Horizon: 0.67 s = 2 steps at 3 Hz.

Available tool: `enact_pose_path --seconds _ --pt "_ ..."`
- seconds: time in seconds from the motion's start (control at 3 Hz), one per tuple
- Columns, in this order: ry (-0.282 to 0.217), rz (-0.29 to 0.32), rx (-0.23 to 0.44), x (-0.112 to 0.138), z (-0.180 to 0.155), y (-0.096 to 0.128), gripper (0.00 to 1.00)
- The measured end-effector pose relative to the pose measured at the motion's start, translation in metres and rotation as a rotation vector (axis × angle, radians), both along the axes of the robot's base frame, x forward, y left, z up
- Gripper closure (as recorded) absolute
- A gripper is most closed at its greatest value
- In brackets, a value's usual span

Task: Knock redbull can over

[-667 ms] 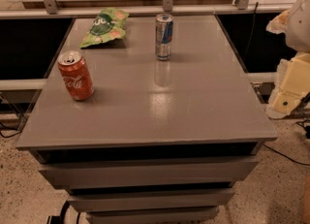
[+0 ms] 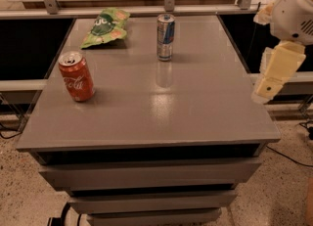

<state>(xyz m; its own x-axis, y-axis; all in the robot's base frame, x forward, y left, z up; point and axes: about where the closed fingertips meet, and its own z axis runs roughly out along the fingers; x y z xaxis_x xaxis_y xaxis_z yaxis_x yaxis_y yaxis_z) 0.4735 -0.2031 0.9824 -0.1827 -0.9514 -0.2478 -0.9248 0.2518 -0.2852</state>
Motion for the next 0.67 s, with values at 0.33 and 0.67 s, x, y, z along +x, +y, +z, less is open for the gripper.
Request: enact_pose_path --seconds 0.33,0.67 --pt "-0.028 0.046 0.049 0.054 -0.003 0.018 0.0" --pt "-0.052 0.088 0.113 0.104 -0.009 0.035 0.0"
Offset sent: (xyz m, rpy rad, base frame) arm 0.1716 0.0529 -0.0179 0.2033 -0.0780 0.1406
